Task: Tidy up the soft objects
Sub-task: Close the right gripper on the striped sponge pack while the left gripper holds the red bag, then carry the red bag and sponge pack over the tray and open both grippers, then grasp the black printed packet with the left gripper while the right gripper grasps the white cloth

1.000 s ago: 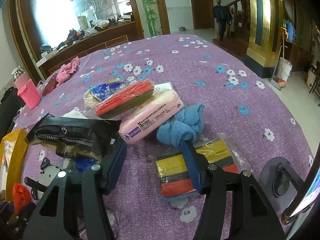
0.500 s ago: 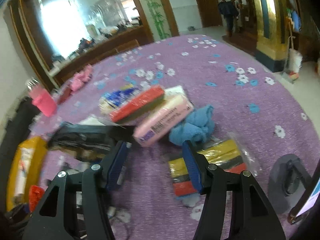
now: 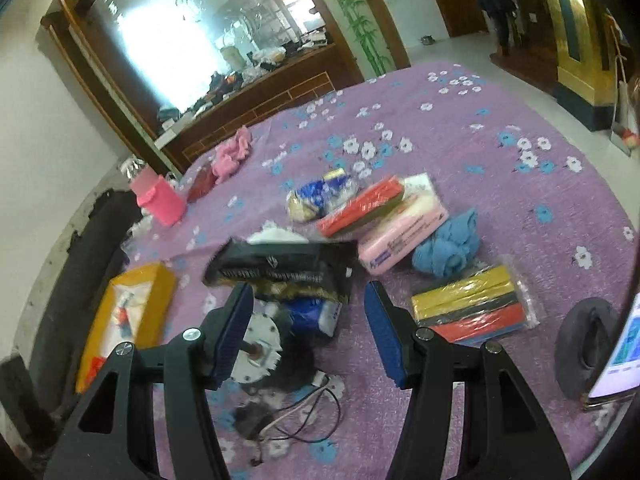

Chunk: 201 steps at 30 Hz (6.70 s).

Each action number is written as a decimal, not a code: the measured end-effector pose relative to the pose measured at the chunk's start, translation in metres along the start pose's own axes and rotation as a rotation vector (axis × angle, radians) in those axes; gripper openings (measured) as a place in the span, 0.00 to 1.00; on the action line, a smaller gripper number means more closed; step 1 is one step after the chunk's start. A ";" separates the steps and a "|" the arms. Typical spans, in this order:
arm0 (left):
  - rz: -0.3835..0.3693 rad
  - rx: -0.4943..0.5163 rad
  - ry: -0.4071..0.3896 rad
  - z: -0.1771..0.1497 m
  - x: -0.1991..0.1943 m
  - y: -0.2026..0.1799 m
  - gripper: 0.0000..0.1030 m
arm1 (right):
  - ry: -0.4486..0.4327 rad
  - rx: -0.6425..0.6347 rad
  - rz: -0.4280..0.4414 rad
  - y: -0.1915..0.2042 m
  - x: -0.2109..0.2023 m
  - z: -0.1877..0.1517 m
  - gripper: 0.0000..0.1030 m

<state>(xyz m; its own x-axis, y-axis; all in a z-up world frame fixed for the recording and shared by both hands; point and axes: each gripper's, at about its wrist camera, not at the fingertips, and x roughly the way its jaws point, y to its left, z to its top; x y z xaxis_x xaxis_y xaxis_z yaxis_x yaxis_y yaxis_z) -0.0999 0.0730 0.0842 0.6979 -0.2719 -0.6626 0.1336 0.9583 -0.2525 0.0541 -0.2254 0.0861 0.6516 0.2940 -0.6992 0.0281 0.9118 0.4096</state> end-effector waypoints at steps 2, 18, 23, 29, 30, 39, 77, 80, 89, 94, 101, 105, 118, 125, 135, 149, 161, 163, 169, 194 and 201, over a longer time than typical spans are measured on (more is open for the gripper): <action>-0.009 -0.010 -0.013 -0.003 -0.008 0.009 0.40 | -0.014 0.015 -0.035 0.000 -0.005 0.011 0.55; -0.090 -0.081 0.002 -0.010 -0.005 0.052 0.40 | 0.157 0.175 -0.502 -0.057 0.041 -0.001 0.54; -0.093 -0.090 0.012 -0.009 0.002 0.055 0.40 | 0.131 0.160 -0.554 -0.051 0.051 0.005 0.54; -0.086 -0.088 0.004 -0.012 -0.002 0.052 0.40 | 0.151 0.089 -0.669 -0.044 0.067 0.006 0.62; -0.086 -0.086 0.002 -0.013 -0.003 0.051 0.40 | 0.148 0.085 -0.664 -0.043 0.064 0.004 0.62; -0.078 -0.083 -0.040 -0.020 -0.029 0.052 0.40 | 0.140 0.040 -0.504 -0.028 0.027 -0.014 0.01; 0.202 -0.068 -0.059 0.057 -0.065 0.182 0.40 | 0.244 -0.236 0.175 0.207 0.063 -0.026 0.41; 0.235 -0.091 0.003 0.073 -0.031 0.196 0.41 | 0.331 -0.292 0.225 0.250 0.101 -0.052 0.41; 0.249 -0.145 0.117 0.103 0.058 0.225 0.55 | 0.433 -0.366 0.198 0.289 0.178 -0.083 0.44; 0.207 -0.192 0.104 0.106 0.054 0.236 0.73 | 0.426 -0.377 0.180 0.291 0.190 -0.087 0.50; 0.194 -0.205 -0.012 0.092 -0.001 0.236 0.74 | 0.339 -0.365 0.216 0.279 0.151 -0.073 0.50; 0.163 -0.156 -0.091 0.083 -0.038 0.211 0.81 | 0.234 -0.373 0.194 0.244 0.099 -0.059 0.50; -0.067 0.065 -0.045 0.055 -0.040 0.065 0.81 | 0.165 0.031 0.040 0.029 0.037 0.020 0.49; -0.058 0.074 -0.017 0.059 -0.029 0.042 0.81 | 0.241 0.211 0.055 -0.026 0.090 0.031 0.49; 0.008 0.033 0.011 0.074 0.002 0.033 0.81 | 0.443 -0.082 0.616 0.068 0.084 0.025 0.51; -0.098 0.028 0.183 0.121 0.124 -0.018 0.81 | -0.037 0.093 0.223 -0.016 0.033 0.037 0.51; -0.127 0.267 0.381 0.137 0.205 -0.045 0.47 | -0.027 0.056 0.186 -0.023 0.038 0.029 0.50; -0.116 0.342 0.402 0.130 0.191 -0.047 0.47 | -0.038 0.054 0.178 -0.024 0.036 0.028 0.50; -0.067 0.499 0.356 0.110 0.150 -0.049 0.76 | -0.057 0.058 0.136 -0.027 0.032 0.028 0.50; -0.051 0.298 0.256 0.050 0.140 -0.049 0.44 | -0.096 0.124 -0.114 -0.058 0.038 0.032 0.50; -0.076 0.201 0.182 0.050 0.111 -0.034 0.44 | -0.003 0.101 0.065 -0.030 0.041 0.037 0.50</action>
<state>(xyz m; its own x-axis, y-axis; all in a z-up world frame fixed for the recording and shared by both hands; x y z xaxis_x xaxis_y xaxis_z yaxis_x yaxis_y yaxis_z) 0.0084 0.0147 0.0545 0.5450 -0.3377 -0.7674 0.3300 0.9278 -0.1739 0.1077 -0.2518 0.0669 0.6567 0.3505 -0.6677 0.0620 0.8573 0.5110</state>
